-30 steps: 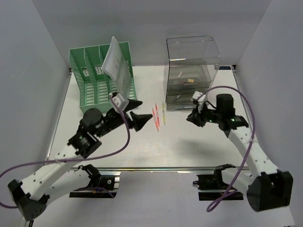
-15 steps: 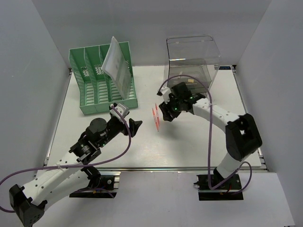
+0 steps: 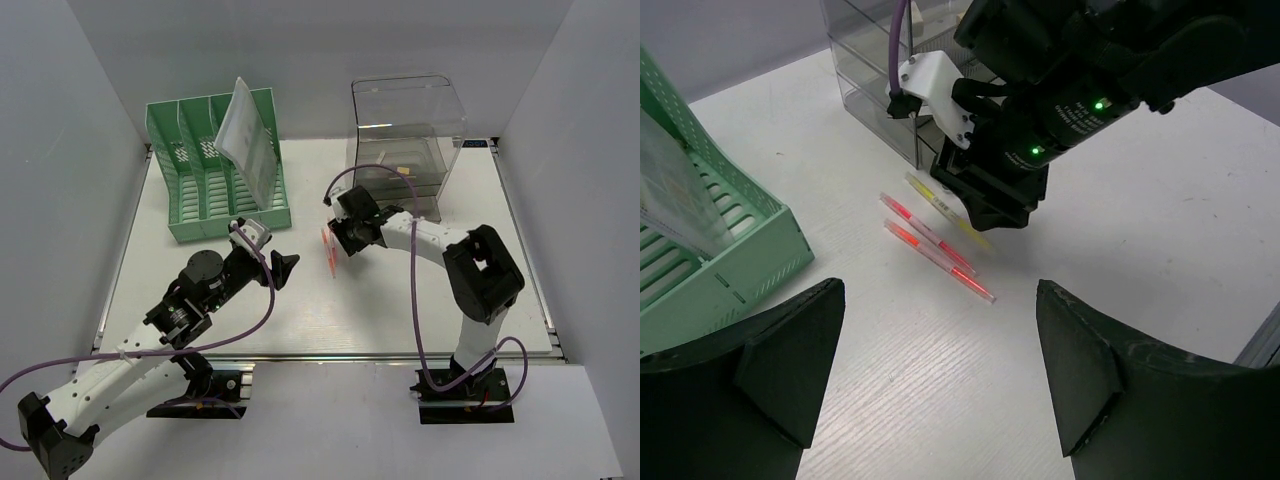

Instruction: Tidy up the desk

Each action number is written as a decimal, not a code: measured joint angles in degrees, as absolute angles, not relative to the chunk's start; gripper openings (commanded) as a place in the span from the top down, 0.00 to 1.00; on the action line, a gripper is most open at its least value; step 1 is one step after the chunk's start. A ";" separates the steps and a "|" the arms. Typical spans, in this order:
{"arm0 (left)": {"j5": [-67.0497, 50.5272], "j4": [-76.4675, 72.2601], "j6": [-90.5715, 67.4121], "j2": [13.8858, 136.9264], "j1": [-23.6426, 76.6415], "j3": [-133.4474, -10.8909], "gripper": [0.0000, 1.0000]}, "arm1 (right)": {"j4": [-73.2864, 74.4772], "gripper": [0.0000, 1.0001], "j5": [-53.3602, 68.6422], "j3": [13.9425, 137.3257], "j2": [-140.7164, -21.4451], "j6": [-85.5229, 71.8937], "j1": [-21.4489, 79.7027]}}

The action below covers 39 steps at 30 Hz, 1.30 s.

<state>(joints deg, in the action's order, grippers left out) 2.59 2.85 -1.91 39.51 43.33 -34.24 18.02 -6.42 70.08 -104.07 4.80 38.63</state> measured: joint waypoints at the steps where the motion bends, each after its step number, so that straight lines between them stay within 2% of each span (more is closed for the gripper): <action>1: 2.59 2.87 -1.89 39.53 43.33 -34.24 0.13 | 17.74 0.55 -7.31 70.57 -104.97 4.32 38.63; 5: 2.57 3.05 -1.72 39.59 43.33 -34.24 0.13 | 16.29 0.63 -9.56 70.91 -107.42 3.05 38.59; 9: 2.59 3.07 -1.54 39.68 43.33 -34.24 0.13 | 16.23 0.64 -10.35 71.85 -108.53 2.22 38.63; 24: 2.59 3.11 -1.28 39.64 43.33 -34.24 0.13 | 15.92 0.58 -9.82 75.57 -111.57 -0.58 38.70; 30: 2.59 3.46 -1.21 39.64 43.33 -34.24 0.13 | 16.10 0.59 -8.78 76.27 -113.84 -1.28 38.63; 35: 2.57 3.49 -1.02 39.64 43.33 -34.24 0.13 | 16.05 0.67 -7.70 76.40 -113.97 -1.37 38.59; 38: 2.59 3.46 -0.89 39.64 43.33 -34.24 0.13 | 15.62 0.75 -6.72 76.09 -113.99 -1.58 38.48; 39: 2.59 3.46 -0.86 39.64 43.33 -34.24 0.13 | 15.18 0.81 -6.37 75.90 -113.99 -1.58 38.46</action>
